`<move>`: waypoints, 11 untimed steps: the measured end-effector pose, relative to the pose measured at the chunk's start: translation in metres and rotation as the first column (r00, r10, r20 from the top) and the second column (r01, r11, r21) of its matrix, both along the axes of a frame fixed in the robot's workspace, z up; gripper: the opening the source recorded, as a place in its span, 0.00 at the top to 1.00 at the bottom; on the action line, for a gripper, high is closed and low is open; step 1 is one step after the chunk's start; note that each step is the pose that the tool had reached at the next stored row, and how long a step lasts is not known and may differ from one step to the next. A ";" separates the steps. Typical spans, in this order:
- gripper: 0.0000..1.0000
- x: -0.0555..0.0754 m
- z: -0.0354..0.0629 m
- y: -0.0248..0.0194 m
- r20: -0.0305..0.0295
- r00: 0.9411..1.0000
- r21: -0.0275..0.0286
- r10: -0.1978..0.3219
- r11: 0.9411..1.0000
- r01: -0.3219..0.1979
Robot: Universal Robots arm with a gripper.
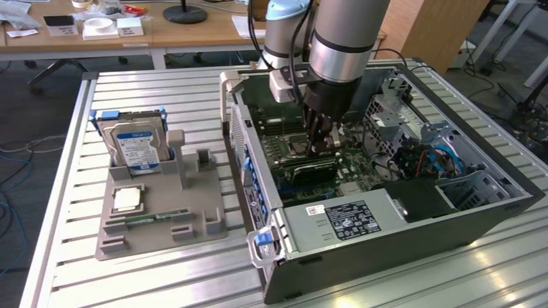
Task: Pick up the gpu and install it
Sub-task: 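Press down on the gpu until it lock into place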
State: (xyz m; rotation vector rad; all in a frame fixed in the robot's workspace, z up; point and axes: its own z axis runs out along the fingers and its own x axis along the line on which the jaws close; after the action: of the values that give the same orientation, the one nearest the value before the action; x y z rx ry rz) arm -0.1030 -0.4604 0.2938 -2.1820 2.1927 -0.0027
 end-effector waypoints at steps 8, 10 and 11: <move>0.89 0.000 0.0000 0.0000 0.000 1.000 0.000 0.000 1.000 0.000; 0.89 0.000 -0.0010 0.0000 0.000 1.000 0.000 0.000 1.000 0.000; 0.89 0.000 -0.0018 0.0000 0.000 1.000 0.000 0.000 1.000 0.000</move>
State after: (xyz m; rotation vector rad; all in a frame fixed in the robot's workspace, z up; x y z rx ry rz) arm -0.1029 -0.4604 0.2920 -2.1820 2.1926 -0.0027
